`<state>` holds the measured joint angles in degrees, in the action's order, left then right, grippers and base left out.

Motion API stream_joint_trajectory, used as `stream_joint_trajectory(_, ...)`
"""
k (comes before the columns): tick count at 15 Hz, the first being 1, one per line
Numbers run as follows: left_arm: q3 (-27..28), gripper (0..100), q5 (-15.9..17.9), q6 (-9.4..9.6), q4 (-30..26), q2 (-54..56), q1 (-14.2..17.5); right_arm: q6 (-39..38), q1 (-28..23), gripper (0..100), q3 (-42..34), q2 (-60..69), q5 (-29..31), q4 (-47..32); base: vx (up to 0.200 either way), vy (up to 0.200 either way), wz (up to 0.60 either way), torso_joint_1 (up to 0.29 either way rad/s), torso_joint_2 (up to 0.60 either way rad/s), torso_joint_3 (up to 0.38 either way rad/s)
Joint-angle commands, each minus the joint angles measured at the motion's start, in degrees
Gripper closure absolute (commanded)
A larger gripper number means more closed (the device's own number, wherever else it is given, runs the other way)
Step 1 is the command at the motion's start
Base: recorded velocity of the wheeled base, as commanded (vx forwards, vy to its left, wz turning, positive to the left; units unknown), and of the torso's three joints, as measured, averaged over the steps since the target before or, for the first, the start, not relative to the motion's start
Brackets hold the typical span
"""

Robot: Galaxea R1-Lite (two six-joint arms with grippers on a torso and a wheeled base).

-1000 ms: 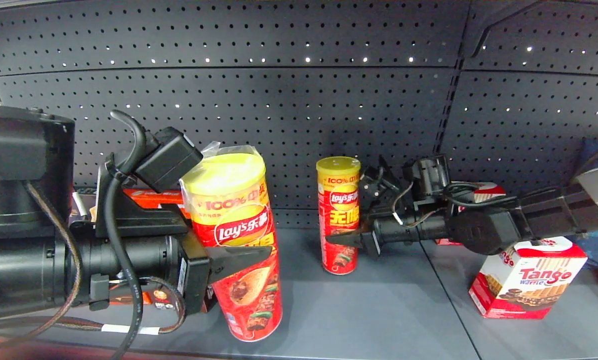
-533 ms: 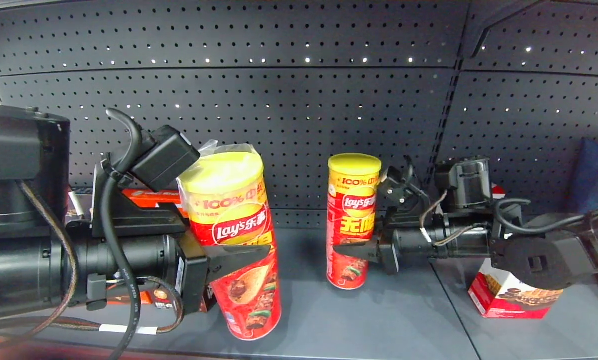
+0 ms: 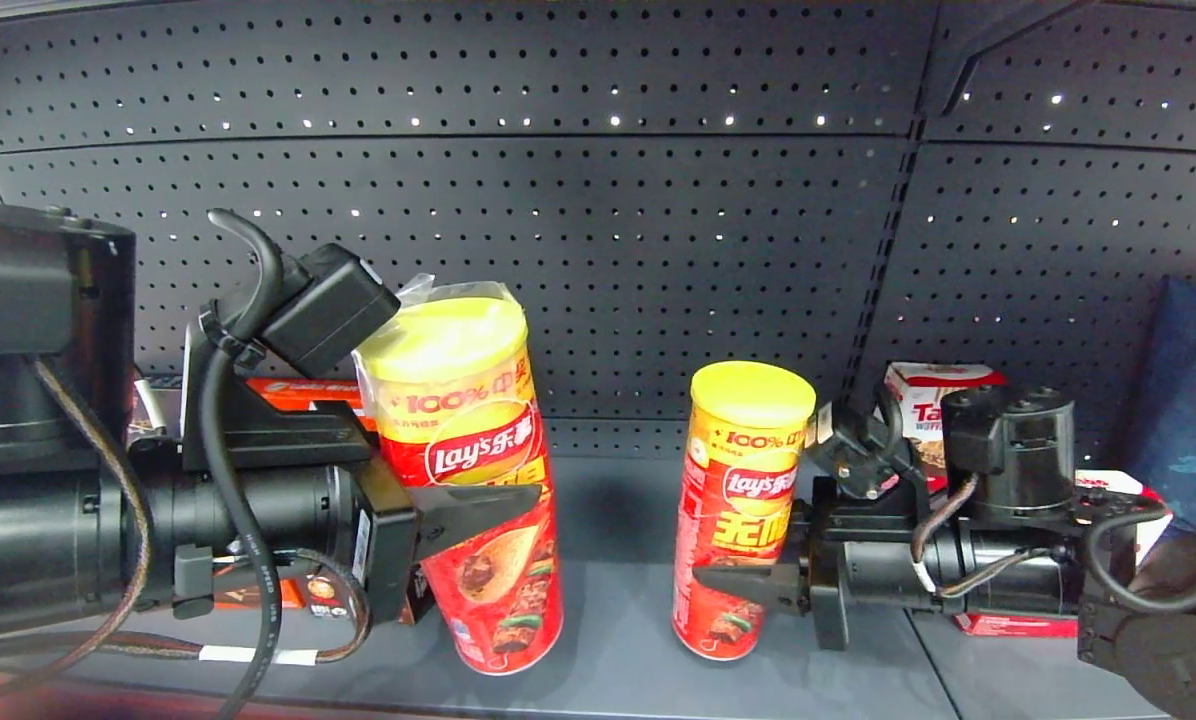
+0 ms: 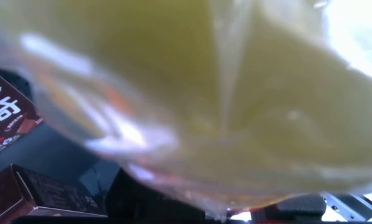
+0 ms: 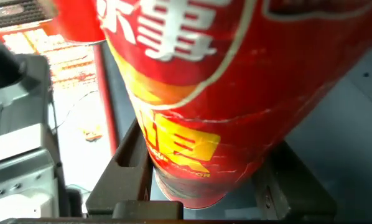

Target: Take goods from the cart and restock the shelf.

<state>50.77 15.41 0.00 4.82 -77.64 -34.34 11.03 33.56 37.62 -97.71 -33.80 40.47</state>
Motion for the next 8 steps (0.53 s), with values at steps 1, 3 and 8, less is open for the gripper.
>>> stream_joint_trajectory(1,-0.15,100,-0.03,0.00,0.02,-0.05,-0.02,0.04,1.16,100,-1.06,1.64,0.76,0.04,0.000,0.000,0.00,0.000,0.00,0.000)
stream_joint_trajectory(3,-0.32,100,-0.12,0.00,0.02,-0.14,-0.02,0.04,2.04,100,-1.41,1.38,1.46,0.22,0.000,0.000,0.00,0.000,0.00,0.000)
stream_joint_trajectory(8,-0.50,100,-0.20,0.00,0.02,-0.23,0.24,-0.05,3.18,100,-4.13,0.59,1.46,2.95,0.000,0.000,0.00,0.000,0.00,0.000)
